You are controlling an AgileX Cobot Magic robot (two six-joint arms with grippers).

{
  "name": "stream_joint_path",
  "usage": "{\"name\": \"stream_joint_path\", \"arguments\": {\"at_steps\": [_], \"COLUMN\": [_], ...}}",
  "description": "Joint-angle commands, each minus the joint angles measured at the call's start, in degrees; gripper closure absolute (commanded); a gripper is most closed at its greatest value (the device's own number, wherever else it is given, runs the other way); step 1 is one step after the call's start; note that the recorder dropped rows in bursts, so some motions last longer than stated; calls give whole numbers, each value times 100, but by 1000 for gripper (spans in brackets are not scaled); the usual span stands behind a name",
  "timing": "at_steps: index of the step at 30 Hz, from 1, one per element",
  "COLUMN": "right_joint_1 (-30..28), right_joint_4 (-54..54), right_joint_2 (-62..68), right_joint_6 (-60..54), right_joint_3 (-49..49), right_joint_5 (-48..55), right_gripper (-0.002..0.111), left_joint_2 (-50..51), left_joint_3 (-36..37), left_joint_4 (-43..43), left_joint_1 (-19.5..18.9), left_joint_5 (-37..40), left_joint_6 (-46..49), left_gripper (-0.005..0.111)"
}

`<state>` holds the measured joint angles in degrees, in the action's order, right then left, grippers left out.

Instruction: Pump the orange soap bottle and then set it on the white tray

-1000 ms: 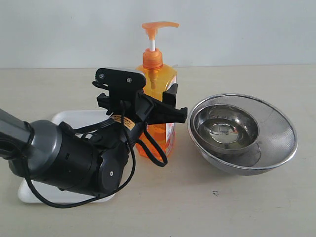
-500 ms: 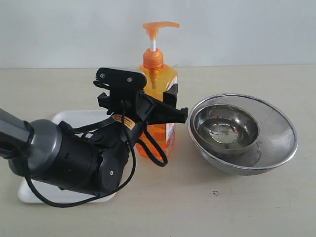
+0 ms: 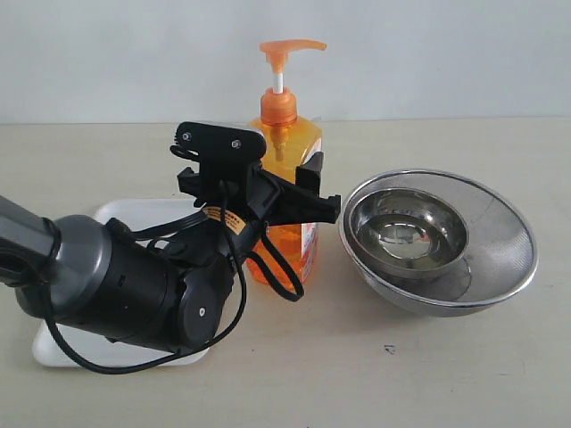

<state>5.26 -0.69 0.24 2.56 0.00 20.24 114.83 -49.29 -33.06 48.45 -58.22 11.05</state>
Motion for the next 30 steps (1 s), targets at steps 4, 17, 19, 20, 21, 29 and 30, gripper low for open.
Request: {"name": "stream_joint_path", "arguments": {"at_steps": [4,17,19,20,21,29,30], "right_joint_1": [-14,-14,-14,-14,-14,-14,-14], "right_joint_4": [-18,-18,-18,-18,-18,-18,-18], "right_joint_2": [-24,-24,-24,-24,-24,-24,-24], "right_joint_6": [-11,-11,-11,-11,-11,-11,-11], "right_joint_3": [0,0,0,0,0,0,0], "right_joint_5": [-60,-60,-60,-60,-60,-31,-31], "right_gripper": [109,109,109,109,109,109,109], "left_joint_2": [46,46,46,46,46,46,46], "left_joint_3": [-6,-6,-6,-6,-6,-6,-6], "left_joint_4": [-46,-35,-35,-35,-35,-35,-35], "left_joint_1": [15,15,15,15,15,15,15], "left_joint_5": [480,556,556,556,583,532,532], "left_joint_6": [-122,-122,-122,-122,-122,-122,-122], "left_gripper": [102,102,102,102,102,102,102]}}
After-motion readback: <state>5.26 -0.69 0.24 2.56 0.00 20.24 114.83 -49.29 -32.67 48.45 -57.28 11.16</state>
